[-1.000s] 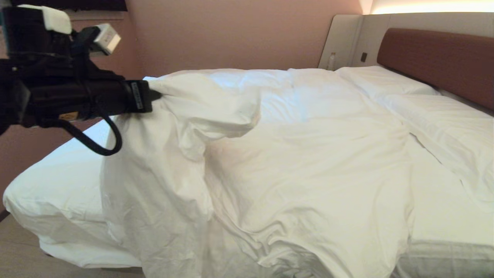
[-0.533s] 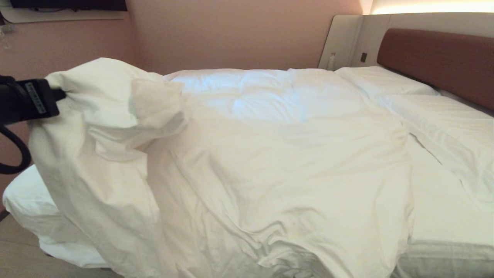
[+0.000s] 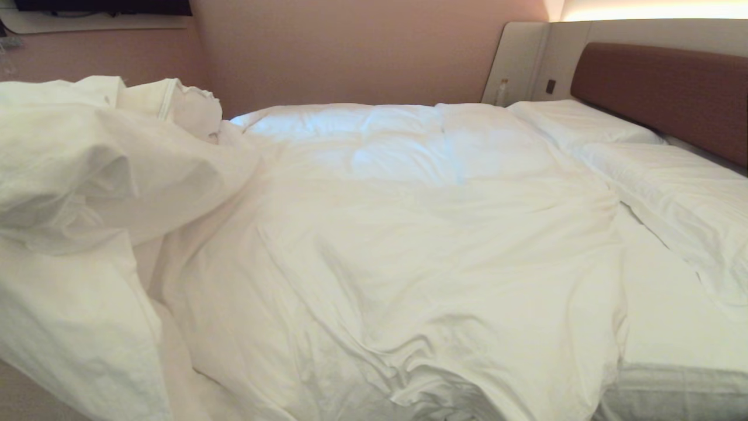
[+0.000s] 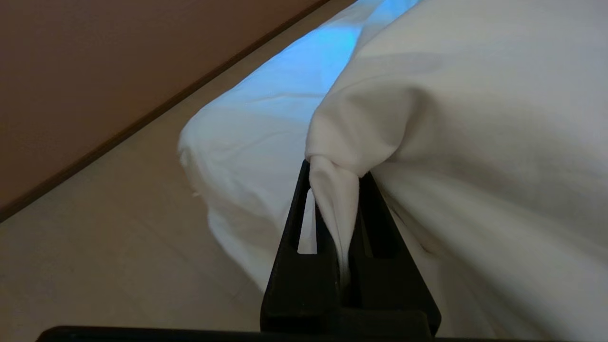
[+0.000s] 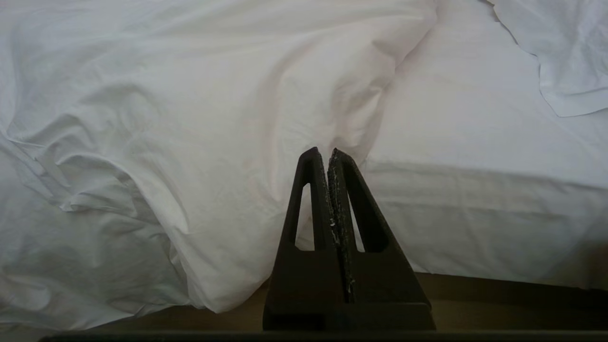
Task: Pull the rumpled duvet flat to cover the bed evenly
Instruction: Flatten the corners of the folded blanket
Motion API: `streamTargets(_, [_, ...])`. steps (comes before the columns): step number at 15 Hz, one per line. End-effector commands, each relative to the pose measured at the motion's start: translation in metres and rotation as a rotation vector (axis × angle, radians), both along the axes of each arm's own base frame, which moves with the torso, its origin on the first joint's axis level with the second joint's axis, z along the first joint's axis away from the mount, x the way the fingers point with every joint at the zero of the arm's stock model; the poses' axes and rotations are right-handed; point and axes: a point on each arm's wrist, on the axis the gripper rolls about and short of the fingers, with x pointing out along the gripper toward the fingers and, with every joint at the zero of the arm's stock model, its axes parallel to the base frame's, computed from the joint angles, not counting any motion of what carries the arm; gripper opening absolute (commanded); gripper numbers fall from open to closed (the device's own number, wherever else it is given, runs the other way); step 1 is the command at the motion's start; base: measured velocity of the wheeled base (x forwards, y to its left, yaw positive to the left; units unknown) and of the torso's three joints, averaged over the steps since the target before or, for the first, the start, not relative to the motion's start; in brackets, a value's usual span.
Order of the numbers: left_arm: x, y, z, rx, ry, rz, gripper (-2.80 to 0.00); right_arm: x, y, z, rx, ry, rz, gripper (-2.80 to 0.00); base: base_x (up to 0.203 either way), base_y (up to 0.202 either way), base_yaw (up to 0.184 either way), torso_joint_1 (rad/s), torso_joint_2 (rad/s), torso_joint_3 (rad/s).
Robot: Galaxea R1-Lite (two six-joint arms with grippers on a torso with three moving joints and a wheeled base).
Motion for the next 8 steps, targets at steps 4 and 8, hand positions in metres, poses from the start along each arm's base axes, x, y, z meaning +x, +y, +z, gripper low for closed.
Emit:
streamTargets(4, [-0.021,0.004,-0.025,-0.01,0.057,0.079,-2.8,0.0,0.0,0.0,0.0,0.001,0.001,-2.8,0.0,0.0,0.0,0.0,0.0,0.0])
streamTargets(8, [-0.019,0.01,-0.031,-0.008,0.086,0.187,-2.8,0.0,0.0,0.0,0.0,0.001,0.001,-2.8,0.0,0.0,0.0,0.0,0.0,0.0])
